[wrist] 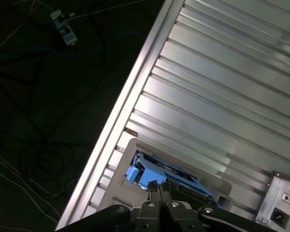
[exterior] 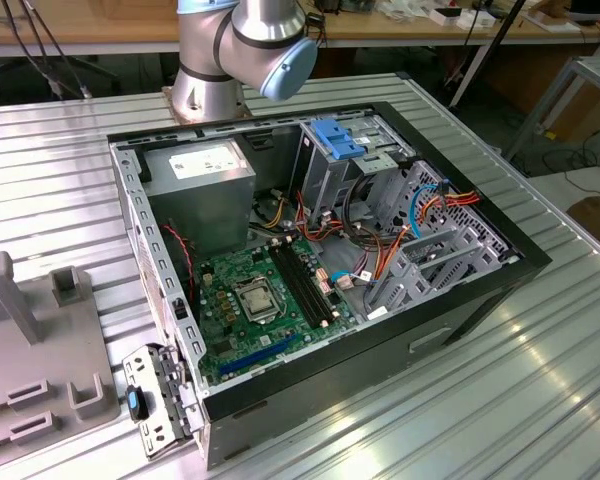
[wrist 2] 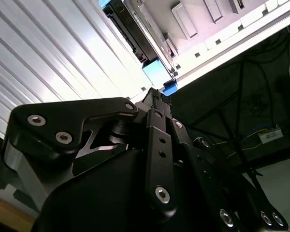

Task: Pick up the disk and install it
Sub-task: 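Pick up the disk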

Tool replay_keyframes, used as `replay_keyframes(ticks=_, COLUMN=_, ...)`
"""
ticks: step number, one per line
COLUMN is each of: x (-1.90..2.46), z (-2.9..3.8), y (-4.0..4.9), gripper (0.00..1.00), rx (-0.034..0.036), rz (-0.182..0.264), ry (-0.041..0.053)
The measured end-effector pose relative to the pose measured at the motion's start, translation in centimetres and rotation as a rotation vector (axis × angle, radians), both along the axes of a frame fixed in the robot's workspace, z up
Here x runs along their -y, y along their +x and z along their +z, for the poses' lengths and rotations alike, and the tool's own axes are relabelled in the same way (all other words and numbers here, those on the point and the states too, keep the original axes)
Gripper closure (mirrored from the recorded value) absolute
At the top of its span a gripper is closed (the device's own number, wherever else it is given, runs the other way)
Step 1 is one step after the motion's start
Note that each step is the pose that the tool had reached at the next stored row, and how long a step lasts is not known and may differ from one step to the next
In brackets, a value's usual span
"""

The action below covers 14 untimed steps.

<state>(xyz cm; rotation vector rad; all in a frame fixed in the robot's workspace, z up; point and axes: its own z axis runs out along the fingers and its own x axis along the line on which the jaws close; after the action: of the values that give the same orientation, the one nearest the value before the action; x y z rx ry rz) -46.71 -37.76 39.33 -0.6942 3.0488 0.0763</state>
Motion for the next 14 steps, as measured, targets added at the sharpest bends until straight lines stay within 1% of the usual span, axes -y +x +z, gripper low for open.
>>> replay_keyframes(ticks=3, x=0.0, z=0.0, y=0.0, gripper=0.89, rx=0.0, rz=0.045, ry=0.0)
replay_keyframes(ticks=8, x=0.0, z=0.0, y=0.0, gripper=0.89, rx=0.0, rz=0.145, ry=0.0)
replay_keyframes(ticks=10, x=0.0, z=0.0, y=0.0, gripper=0.89, rx=0.0, rz=0.175, ry=-0.0001)
replay_keyframes(ticks=14, x=0.0, z=0.0, y=0.0, gripper=0.89, rx=0.0, rz=0.22, ry=-0.0009)
